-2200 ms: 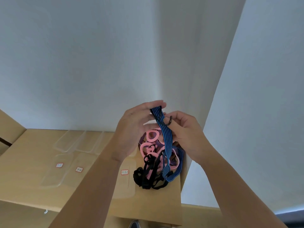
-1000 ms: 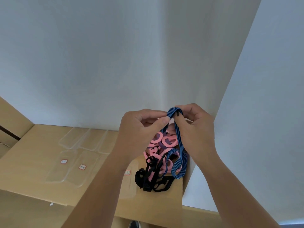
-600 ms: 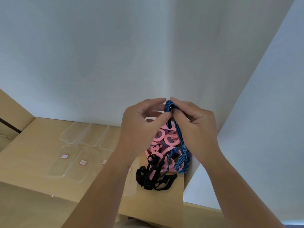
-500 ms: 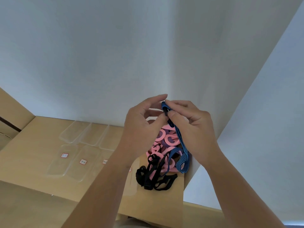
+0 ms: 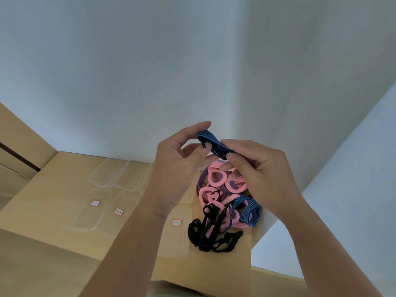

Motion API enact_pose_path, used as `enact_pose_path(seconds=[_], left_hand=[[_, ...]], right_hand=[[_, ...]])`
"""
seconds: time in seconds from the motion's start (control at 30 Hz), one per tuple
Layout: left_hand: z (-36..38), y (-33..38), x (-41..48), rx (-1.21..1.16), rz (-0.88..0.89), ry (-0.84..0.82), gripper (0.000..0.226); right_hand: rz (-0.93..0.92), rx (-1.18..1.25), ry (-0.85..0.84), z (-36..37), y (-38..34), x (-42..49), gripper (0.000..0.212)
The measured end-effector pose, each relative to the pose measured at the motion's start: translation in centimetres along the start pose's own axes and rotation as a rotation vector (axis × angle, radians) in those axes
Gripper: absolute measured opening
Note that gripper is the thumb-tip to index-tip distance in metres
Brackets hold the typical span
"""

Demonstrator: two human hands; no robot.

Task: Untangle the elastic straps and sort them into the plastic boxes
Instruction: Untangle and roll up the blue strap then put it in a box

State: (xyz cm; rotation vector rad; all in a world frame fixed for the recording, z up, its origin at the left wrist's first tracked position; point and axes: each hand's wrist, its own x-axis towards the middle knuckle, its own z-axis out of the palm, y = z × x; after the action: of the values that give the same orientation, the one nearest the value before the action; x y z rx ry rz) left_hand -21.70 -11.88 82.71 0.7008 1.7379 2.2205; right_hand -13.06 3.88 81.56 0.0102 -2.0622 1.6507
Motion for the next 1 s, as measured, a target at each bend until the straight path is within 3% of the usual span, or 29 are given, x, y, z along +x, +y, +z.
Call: enact_pose_path(seconds=[0.3, 0.5, 0.63, 0.77, 0.83, 1.0], left_hand=[[-0.6, 0.6, 0.1, -0.17, -0.028, 0.027, 0.035], [-0.4, 0.3, -0.9, -0.265, -0.03, 0.104, 0.039], [-0.3, -0.3, -2.0, -0.305, -0.035, 0.135, 0.044], [-1.5, -0.1, -2.7, -0.278, -0.108, 0.086, 0.032], [-2.0, 0.4, -2.7, -0.231, -0.15, 0.066, 0.024], [-0.8, 1.1, -2.4, 0.244, -0.054, 0.053, 0.008]], right_hand=[[-0.16, -0.171, 0.186, 2.3, -0.1, 0.3, 0.05], [-0.106, 0.079, 0.122, 3.1, -0.6, 0.1, 0.035], [-0.024, 0.283, 0.174, 3.3, -0.9, -0.2, 0.034], [0.056, 0.337, 0.18, 2.5, -0.9, -0.5, 0.027], [0.082, 0.376, 0.165, 2.0, -1.1, -0.6, 0.023], [0.128, 0.459, 0.179, 1.4, -1.2, -0.7, 0.011]])
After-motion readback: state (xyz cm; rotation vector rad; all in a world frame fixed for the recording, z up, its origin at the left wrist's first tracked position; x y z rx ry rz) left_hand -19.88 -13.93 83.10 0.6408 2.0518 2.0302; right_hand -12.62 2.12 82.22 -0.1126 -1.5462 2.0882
